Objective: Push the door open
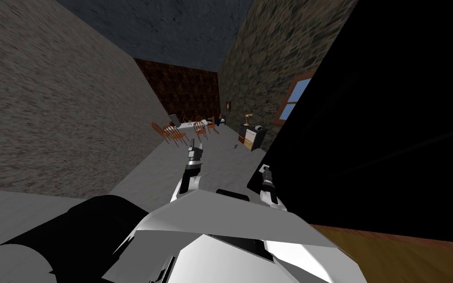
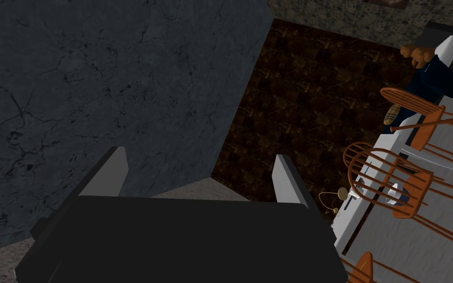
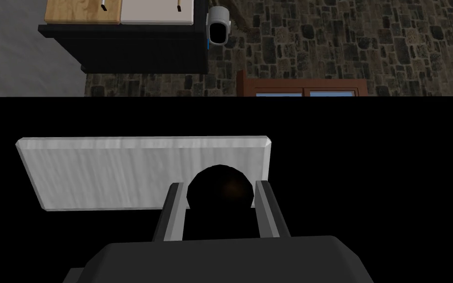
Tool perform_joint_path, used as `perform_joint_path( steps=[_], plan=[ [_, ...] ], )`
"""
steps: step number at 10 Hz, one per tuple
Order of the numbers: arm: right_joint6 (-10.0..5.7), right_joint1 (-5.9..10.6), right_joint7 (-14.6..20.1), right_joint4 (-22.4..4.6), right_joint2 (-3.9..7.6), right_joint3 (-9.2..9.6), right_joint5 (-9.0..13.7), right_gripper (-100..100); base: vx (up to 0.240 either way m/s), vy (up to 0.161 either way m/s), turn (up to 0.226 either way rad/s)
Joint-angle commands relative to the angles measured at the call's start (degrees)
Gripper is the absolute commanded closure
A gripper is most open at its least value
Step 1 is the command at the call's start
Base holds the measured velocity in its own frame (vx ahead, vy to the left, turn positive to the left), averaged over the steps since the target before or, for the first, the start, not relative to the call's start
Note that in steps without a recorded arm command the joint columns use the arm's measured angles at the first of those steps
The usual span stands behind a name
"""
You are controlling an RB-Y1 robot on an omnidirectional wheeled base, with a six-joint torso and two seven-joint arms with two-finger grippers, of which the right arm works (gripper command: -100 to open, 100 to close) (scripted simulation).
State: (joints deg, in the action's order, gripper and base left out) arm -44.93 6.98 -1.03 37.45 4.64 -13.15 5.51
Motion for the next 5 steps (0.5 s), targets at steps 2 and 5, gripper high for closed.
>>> perform_joint_path(
  steps=[2,5],
  plan=[
    [-0.03,-0.11,-0.5,-0.1,0.61,-1.83,1.0,100,0.178,0.064,-0.073],
    [-0.04,-0.17,-1.2,-0.2,0.72,-3.63,2.0,100,0.195,0.048,-0.059]
  ],
)
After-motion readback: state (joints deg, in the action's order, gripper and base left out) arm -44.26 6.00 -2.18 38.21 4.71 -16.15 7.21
